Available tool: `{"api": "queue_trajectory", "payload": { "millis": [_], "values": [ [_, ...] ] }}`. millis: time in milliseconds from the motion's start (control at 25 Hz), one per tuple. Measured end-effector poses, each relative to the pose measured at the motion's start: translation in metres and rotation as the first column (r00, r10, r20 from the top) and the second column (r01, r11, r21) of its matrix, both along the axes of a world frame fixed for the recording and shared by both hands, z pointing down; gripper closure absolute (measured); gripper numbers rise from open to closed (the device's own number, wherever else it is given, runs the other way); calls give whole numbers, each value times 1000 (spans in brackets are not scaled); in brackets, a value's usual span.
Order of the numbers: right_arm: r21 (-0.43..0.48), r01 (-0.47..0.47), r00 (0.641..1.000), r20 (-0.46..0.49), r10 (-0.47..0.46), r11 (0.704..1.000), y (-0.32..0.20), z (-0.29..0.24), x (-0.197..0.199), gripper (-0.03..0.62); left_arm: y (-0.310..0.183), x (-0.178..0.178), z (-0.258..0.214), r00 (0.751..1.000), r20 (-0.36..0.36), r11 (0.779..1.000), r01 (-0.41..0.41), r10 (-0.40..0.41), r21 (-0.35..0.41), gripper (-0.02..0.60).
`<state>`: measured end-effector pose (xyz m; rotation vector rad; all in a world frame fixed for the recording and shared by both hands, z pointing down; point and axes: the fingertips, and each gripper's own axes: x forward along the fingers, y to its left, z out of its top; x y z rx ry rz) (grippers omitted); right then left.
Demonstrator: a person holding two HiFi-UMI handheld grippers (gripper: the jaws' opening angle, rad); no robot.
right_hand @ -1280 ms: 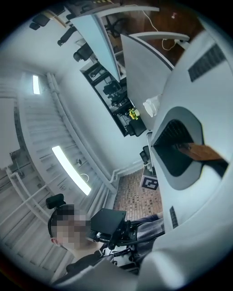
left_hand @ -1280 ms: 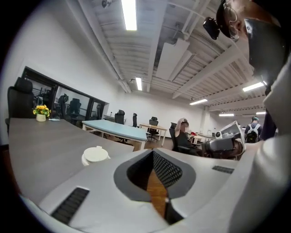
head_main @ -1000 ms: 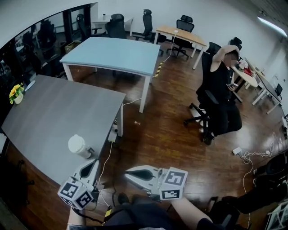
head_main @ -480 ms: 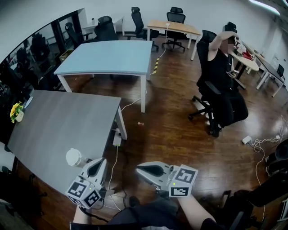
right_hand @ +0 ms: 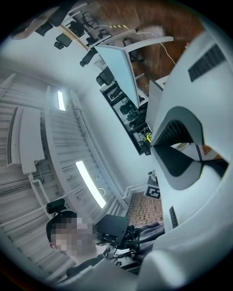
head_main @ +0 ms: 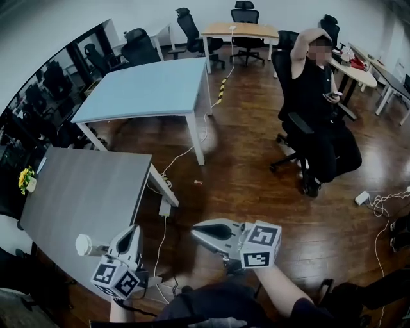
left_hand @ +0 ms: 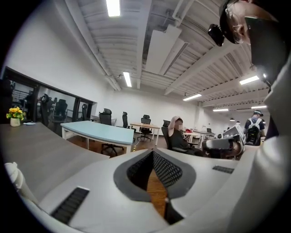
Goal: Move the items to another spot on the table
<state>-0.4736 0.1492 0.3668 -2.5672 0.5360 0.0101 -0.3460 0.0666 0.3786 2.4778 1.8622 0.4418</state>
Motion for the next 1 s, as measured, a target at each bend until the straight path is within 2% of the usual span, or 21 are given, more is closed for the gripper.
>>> {"api": "queue_trajectory", "payload": {
  "millis": [120, 280, 560, 840, 1000],
  "values": [
    [-1, 8, 1000, -21, -8, 1000, 39, -6, -13, 609, 30, -10, -8, 1000, -19, 1000, 17, -17, 0, 572],
    [18, -33, 999, -38, 33, 999, 84, -11, -28, 609, 63, -22, -14, 999, -31, 1000, 10, -9, 17, 572],
    [22, -108, 994, -8, 108, 994, 130, -5, -45, 609, 123, -30, -6, 997, -14, 996, -72, 72, 58, 572],
    [-46, -246, 968, 48, 248, 968, 203, -3, -54, 609, 218, -16, 2, 983, 6, 983, -181, 181, -12, 572],
    [-68, -263, 958, 95, 269, 962, 228, 0, -24, 609, 263, 15, 13, 974, 56, 975, -219, 221, -34, 572]
  ]
}}
